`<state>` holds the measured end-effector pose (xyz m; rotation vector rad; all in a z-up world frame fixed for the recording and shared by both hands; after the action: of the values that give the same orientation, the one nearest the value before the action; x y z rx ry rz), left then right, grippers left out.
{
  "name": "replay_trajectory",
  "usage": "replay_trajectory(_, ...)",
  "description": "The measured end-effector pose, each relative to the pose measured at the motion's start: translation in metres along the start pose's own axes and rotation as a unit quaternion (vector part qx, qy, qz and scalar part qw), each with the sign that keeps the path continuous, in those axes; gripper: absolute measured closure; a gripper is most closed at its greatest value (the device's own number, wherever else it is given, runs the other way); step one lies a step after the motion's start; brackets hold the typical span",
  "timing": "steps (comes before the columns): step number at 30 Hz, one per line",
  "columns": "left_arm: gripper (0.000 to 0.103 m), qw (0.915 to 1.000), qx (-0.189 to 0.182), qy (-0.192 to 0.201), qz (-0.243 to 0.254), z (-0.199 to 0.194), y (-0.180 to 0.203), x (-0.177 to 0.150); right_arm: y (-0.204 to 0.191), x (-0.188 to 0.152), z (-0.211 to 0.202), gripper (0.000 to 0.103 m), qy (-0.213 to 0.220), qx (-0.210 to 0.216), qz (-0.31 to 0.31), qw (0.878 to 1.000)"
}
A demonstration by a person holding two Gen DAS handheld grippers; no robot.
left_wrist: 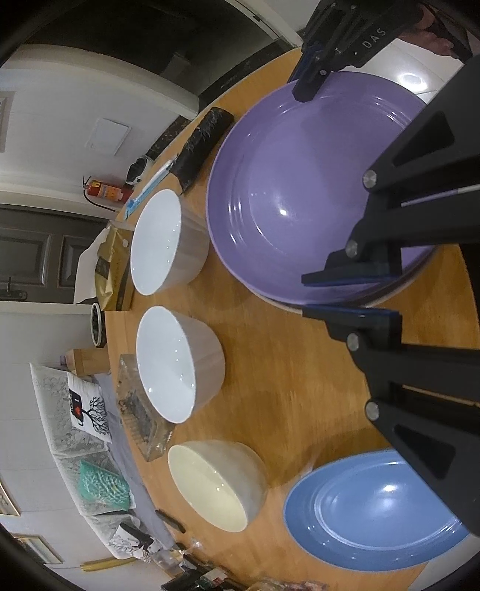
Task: Organize plates and bowls
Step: 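Lower the purple plate onto the off-white plate and open the right gripper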
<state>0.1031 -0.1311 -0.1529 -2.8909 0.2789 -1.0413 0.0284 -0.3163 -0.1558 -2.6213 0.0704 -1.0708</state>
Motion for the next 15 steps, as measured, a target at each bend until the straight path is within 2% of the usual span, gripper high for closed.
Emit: replay_trajectory(15,0.095,0.9996,0.023,-0.004,0.013,0.010,0.001,-0.003,-0.007,-0.002,0.011,0.091,-0.013,-0.015,-0.012,1.000)
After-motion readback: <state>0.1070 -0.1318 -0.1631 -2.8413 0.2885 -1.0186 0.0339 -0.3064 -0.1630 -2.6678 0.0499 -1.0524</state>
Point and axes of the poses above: each gripper's, at about its wrist camera, not at the fingertips, and z roughly the way its jaws point, y to its right, x to its top, the point moved 2 cm from there along z, roughly the way its jaws point, and after that the axes turned 12 degrees about x, right-handed, at the moved point
